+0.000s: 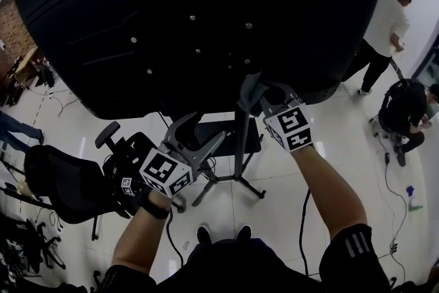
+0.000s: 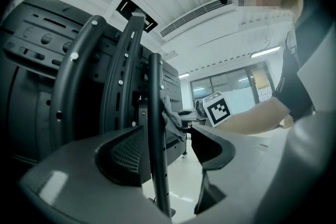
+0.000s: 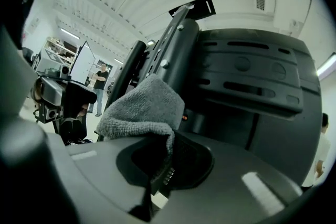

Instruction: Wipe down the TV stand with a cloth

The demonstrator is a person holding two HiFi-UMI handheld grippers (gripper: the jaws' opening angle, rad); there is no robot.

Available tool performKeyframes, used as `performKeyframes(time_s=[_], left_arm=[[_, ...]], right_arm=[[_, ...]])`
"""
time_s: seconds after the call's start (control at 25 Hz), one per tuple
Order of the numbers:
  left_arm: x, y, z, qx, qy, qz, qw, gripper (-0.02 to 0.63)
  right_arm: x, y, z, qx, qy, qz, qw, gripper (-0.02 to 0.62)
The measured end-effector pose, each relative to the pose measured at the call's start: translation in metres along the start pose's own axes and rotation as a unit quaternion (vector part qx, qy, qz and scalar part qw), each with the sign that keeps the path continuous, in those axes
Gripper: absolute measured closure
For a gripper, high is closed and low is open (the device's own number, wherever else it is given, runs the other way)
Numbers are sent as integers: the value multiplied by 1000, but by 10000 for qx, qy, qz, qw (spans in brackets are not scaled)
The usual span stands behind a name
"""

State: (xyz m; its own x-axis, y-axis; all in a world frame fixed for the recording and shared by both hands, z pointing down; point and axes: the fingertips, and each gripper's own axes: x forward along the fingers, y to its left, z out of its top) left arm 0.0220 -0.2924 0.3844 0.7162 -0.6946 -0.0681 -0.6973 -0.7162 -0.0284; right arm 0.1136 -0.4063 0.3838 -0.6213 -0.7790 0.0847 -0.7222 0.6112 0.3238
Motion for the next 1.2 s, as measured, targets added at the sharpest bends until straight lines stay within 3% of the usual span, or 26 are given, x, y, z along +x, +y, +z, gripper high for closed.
performKeyframes(time_s=[0.52,0.88,1.2], left_arm=[[3,6,-105,-521,598,-250,9965,299],[2,12,-224,-972,1312,-325,9860,298],[-7,22,-340,-1261,2052,-280,9702,295]], right_arm=[[13,47,-131,511,953,221,9939,586],[23,95,-244,966,1697,410,9799,584],[33,132,-358,1049,2250,465,9676,586]])
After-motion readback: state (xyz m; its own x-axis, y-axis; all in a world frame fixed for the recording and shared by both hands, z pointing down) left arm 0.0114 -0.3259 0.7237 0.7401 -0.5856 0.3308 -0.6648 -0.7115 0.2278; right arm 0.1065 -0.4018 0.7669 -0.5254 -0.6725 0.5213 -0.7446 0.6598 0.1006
